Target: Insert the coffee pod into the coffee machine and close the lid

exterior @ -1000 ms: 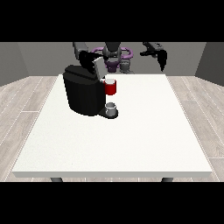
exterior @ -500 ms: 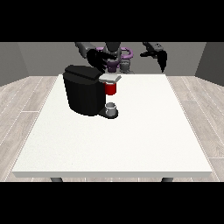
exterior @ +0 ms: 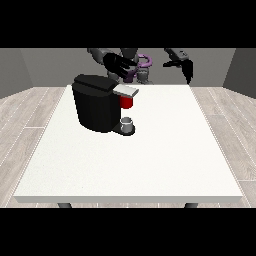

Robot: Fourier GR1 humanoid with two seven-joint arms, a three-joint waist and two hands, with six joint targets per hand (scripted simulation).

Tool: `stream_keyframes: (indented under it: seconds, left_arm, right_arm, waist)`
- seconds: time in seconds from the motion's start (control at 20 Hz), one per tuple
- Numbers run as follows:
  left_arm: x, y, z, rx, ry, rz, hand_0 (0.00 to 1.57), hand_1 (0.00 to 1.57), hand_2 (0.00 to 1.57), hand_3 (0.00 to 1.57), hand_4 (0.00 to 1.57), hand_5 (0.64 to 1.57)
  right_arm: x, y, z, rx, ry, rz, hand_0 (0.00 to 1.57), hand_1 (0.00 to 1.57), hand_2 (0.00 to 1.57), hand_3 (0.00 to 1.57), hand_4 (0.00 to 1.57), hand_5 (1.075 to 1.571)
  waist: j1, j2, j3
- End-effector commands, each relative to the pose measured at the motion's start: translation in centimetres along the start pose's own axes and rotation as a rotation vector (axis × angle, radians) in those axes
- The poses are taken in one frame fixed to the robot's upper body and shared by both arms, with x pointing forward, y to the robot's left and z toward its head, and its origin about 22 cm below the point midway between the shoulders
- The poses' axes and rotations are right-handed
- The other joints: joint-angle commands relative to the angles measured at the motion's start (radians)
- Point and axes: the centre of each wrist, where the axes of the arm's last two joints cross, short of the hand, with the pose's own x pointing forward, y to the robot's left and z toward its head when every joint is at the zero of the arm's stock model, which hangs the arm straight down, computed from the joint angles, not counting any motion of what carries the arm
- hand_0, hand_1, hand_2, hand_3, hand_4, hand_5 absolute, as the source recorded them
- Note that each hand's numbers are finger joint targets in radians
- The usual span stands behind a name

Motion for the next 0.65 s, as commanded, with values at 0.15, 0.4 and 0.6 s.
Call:
stream_keyframes:
  seconds: [0.15, 0.4, 0.6]
  left_arm:
    - [-0.5, -1.7, 0.6, -0.023, 0.006, 0.000, 0.00, 0.00, 0.00, 0.00, 0.20, 1.571]
    - [-1.7, -0.9, 1.7, 0.015, -0.011, 0.023, 0.00, 0.00, 0.00, 0.00, 0.14, 1.571]
    - [-3.3, -0.4, 2.5, 0.071, 0.055, 0.020, 0.00, 0.00, 0.00, 0.00, 0.19, 1.571]
  right_arm:
    - [-0.5, 3.5, 0.9, 0.046, -0.051, -0.075, 0.00, 0.00, 0.00, 0.00, 0.13, 1.571]
    - [-4.2, 4.2, 4.9, 0.061, -0.063, -0.222, 0.00, 0.00, 0.00, 0.00, 0.27, 1.571]
    - [-7.2, 7.0, 10.0, 0.056, 0.058, -0.303, 0.00, 0.00, 0.00, 0.00, 0.16, 1.571]
  waist:
    - [-0.016, -0.066, 0.0002]
    - [-0.050, -0.105, 0.0004]
    - [-0.131, -0.187, 0.0002]
